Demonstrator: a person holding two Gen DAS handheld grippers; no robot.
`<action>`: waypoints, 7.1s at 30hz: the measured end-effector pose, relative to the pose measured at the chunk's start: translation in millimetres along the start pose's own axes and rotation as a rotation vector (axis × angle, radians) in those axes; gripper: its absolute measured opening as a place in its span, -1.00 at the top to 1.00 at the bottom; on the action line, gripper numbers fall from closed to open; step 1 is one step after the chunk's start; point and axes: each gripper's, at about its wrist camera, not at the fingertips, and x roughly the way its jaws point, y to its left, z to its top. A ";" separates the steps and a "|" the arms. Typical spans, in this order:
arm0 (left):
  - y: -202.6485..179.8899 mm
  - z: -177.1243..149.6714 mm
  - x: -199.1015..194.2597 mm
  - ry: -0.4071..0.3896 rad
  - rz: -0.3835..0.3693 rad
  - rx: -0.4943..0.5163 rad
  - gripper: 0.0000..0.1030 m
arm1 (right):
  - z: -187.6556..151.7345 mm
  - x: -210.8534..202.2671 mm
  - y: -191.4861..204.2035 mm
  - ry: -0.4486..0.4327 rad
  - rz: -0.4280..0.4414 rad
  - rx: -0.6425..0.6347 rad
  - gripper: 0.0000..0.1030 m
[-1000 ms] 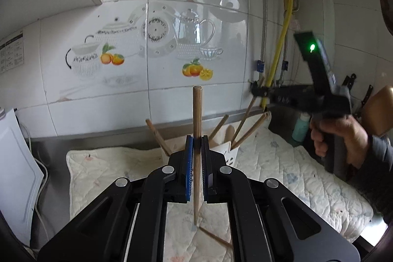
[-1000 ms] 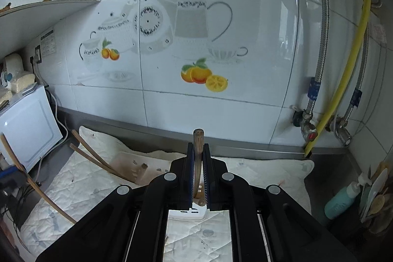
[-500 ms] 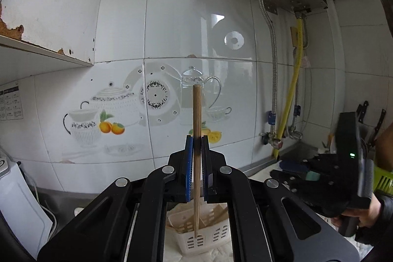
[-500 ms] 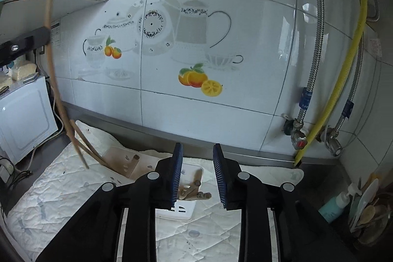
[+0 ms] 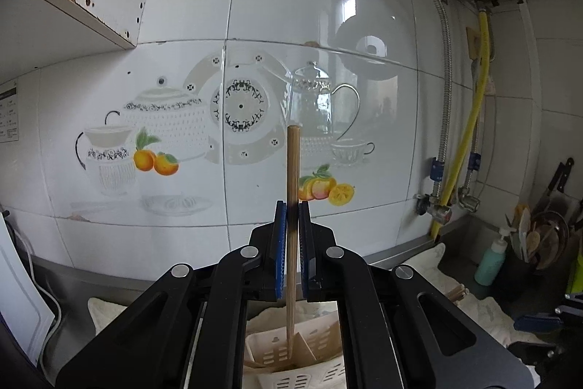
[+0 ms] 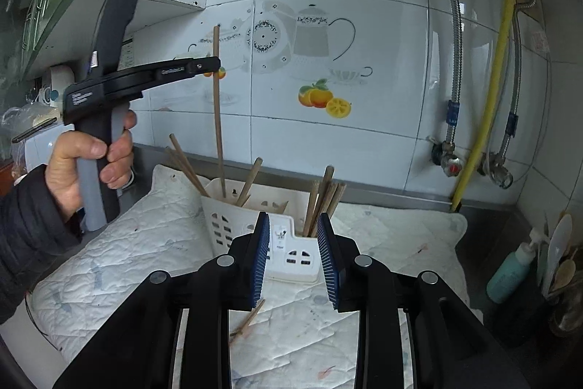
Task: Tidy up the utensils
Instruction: 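Open the right gripper over the holder while the left gripper lowers and releases its chopstick, then close the right gripper on a mat chopstick while the left gripper approaches the last one, then close the left gripper on the last chopstick while the right gripper holds its own, then lift the left gripper's chopstick over the holder while the right gripper lifts its own, then lower the left gripper's chopstick into the holder and open while the right gripper releases its own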
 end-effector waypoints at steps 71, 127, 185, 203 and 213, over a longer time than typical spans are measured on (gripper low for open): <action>55.0 -213.8 -194.5 0.313 0.112 -0.151 -0.16 | -196.5 14.0 102.4 0.367 0.094 0.268 0.70; -92.5 -307.3 -181.8 0.563 0.063 -0.154 0.84 | -220.8 -24.4 53.8 0.333 0.080 0.220 0.87; -12.7 -136.6 -141.3 0.226 -0.092 -0.040 0.90 | 59.4 -41.0 18.4 0.009 0.022 -0.010 0.87; -10.5 -55.1 -130.1 0.107 -0.118 -0.006 0.90 | 88.6 60.9 -2.7 0.130 -0.054 -0.034 0.87; -20.2 14.8 -112.9 -0.048 -0.072 0.046 0.90 | 71.6 84.1 -16.6 0.159 -0.046 -0.013 0.55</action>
